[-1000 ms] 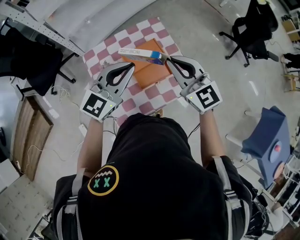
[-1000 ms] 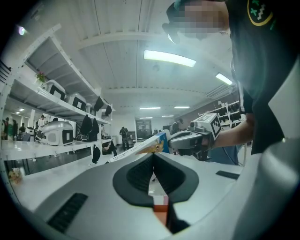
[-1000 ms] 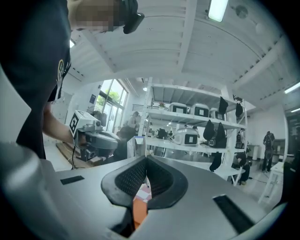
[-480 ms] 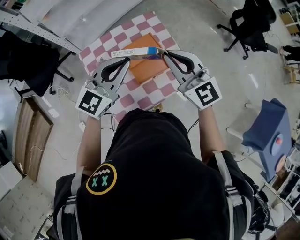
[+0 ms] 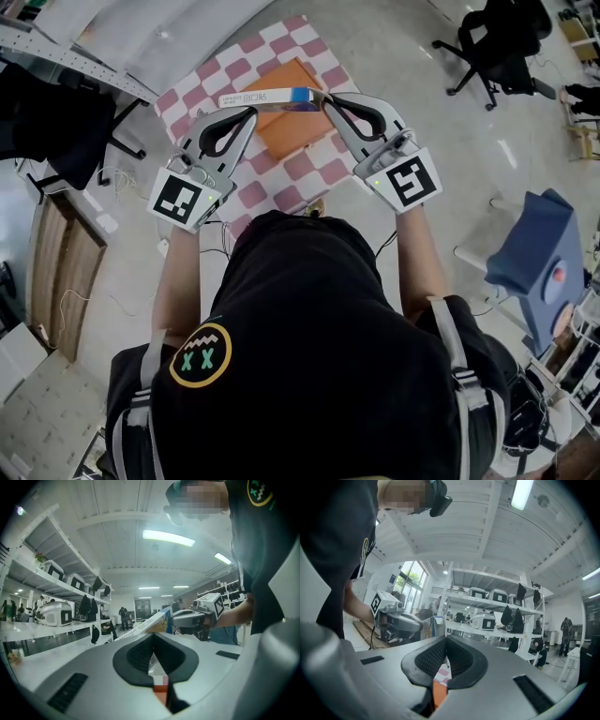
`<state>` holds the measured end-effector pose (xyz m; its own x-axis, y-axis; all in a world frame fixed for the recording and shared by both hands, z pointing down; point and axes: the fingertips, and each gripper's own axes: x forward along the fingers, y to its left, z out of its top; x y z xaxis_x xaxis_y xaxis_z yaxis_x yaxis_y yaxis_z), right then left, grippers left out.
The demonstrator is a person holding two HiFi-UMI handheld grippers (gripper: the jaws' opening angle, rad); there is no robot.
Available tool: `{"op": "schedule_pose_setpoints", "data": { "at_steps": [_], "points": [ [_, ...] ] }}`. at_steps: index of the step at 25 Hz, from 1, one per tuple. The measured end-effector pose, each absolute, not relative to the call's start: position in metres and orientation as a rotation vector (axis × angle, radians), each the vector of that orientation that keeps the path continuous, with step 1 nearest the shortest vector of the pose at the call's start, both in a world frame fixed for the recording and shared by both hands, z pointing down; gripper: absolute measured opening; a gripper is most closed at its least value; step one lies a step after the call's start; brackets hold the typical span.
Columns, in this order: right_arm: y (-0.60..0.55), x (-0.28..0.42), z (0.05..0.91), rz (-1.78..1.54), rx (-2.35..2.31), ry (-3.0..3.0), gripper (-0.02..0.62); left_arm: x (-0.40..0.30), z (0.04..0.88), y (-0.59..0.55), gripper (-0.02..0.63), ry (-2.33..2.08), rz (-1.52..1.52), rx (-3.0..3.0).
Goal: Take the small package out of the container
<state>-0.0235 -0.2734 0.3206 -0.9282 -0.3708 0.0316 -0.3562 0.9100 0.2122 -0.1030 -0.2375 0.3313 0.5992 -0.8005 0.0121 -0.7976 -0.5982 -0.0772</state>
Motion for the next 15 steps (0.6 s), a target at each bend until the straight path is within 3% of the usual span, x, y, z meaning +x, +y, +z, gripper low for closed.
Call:
{"op": "schedule_pose_setpoints", "data": {
  "at_steps": [15],
  "points": [
    [-0.2739, -0.0201, 0.3193, -0.331, 0.588, -2.993, 0.023, -0.0997, 0.329, -0.2391, 0.02, 1.367, -0.076, -2.752]
  ]
}}
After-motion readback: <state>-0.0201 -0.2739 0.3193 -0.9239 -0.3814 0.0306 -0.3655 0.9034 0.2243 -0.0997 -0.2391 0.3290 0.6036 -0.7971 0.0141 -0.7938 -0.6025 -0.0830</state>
